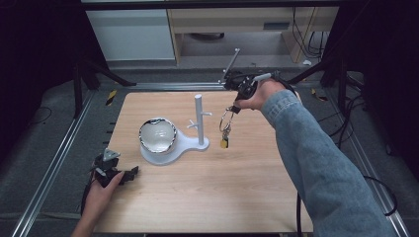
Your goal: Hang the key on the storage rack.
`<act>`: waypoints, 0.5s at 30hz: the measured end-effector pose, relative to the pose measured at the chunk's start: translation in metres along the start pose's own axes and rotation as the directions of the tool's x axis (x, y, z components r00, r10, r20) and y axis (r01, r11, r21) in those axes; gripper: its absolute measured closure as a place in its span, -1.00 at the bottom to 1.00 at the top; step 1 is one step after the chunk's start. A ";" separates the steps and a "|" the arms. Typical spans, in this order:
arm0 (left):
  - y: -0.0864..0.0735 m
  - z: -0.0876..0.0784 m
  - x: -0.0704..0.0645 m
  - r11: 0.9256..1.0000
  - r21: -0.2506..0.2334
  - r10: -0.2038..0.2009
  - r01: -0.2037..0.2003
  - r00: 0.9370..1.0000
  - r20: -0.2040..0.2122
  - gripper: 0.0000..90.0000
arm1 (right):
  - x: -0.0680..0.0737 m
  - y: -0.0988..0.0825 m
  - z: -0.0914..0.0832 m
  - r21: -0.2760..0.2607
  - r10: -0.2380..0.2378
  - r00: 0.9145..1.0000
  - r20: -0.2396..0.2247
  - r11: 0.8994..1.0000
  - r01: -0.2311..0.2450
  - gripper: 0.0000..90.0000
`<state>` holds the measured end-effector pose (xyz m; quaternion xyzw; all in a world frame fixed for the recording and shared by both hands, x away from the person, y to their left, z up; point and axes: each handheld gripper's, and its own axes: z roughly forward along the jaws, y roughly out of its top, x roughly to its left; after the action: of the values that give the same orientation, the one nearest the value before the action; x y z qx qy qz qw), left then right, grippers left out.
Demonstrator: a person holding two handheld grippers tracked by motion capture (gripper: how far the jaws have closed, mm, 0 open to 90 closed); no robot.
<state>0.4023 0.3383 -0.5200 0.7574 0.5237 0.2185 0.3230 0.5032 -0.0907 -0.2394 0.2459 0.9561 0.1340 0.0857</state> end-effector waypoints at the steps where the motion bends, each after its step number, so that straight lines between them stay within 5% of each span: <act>1: 0.000 0.000 0.000 1.000 0.001 0.000 0.000 1.000 0.000 -1.00 | 0.001 0.002 -0.002 -0.001 0.005 1.000 0.004 1.000 -0.005 0.97; 15: 0.000 0.000 0.000 1.000 0.000 0.002 -0.002 1.000 0.000 -1.00 | 0.004 0.019 -0.018 -0.020 -0.021 1.000 0.023 1.000 0.022 0.97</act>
<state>0.4024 0.3385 -0.5199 0.7580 0.5230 0.2188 0.3226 0.5037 -0.0765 -0.2168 0.2363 0.9563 0.1400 0.1007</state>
